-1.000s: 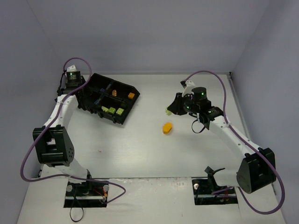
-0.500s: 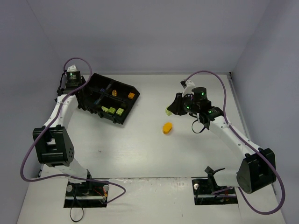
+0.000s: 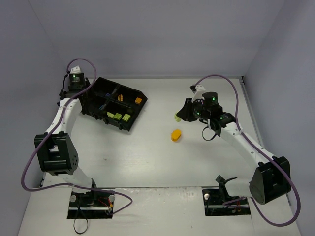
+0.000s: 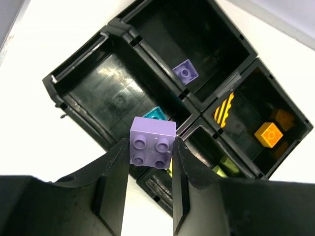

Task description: Sort the legos into containers by color

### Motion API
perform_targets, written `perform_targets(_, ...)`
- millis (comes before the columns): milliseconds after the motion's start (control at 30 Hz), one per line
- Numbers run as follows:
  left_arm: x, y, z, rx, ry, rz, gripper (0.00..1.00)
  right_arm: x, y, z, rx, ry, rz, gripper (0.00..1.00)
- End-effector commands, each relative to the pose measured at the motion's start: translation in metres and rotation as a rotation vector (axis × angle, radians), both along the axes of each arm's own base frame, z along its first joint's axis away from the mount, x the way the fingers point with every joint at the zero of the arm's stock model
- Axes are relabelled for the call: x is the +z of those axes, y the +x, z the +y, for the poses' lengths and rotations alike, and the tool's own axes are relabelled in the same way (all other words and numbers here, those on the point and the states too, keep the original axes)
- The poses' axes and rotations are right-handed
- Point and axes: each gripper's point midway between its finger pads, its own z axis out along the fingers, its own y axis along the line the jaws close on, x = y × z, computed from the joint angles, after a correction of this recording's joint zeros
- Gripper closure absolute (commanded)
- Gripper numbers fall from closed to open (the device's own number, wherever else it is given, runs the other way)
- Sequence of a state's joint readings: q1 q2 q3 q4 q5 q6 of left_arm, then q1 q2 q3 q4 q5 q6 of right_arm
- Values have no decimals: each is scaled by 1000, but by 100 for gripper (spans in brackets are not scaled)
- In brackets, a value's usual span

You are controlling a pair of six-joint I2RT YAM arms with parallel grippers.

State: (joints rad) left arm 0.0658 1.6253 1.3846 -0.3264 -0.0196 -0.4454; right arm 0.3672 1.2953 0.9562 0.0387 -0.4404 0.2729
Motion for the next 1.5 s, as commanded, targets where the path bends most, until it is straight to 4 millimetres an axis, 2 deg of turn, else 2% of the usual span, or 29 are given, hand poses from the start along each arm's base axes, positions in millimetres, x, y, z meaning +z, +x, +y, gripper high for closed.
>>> perform_targets(0, 39, 18, 0, -24, 12, -106, 100, 27, 6, -2, -5, 15, -97, 100)
perform_targets(500, 48, 58, -10, -71, -25, -168, 100, 22, 9, -2, -6, 6, -86, 100)
perform_targets(767, 39, 82, -12, -81, -43, -196, 100, 19, 13, -1, 4, -8, -87, 100)
perform_targets(800, 43, 86, -13, -80, -51, -217, 100, 18, 13, -1, 4, -10, -86, 100)
perform_targets(1033, 30, 105, -14, -76, -66, -216, 100, 18, 16, 2, 25, -12, -86, 100)
perform_targets(1433, 16, 121, -10, -65, -57, -215, 100, 15, 18, 3, 37, -24, -87, 100)
perform_targets(1467, 16, 124, -10, -68, -56, -220, 96, 14, 17, 3, 35, -25, -84, 100)
